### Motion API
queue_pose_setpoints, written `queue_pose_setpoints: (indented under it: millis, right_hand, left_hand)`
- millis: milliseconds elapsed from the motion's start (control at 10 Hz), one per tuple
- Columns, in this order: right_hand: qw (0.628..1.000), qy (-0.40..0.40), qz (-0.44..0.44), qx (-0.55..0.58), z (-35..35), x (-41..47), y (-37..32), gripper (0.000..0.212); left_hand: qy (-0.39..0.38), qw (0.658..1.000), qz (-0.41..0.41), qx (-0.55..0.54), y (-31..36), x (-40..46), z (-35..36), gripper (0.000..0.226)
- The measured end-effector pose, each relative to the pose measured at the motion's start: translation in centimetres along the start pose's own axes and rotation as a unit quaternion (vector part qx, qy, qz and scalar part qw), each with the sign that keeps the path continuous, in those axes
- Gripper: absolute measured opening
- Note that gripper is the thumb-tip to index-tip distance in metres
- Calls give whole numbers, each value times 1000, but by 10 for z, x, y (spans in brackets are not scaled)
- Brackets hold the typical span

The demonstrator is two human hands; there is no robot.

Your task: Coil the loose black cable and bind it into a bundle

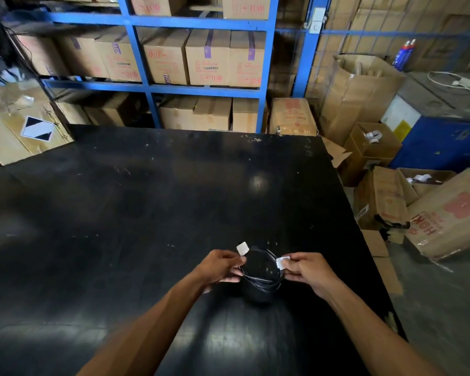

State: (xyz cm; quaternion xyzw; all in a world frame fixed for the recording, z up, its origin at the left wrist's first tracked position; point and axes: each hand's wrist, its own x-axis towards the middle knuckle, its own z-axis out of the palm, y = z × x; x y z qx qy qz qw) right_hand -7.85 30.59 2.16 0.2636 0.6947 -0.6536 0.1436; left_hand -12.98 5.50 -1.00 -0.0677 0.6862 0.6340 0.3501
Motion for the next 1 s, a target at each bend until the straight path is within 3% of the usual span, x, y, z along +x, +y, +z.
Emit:
queue_pose_setpoints:
  millis: [200,400,600,1000]
  right_hand:
    - [999,31,25,5,-2,21,12,9]
    - [999,20,16,-47,2,43,43,44]
    - [992,94,54,-64,-5,77,60,54]
    - [984,145,37,-93,-5,106,64,33]
  left_hand:
    - [20,1000,-20,13,-10,18,23,9]
    - [99,993,-50,32,-20,49,46,20]
    - [119,959,-59,250,-21,66,58,31]
    - [186,866,-24,463,-26,80,87,79]
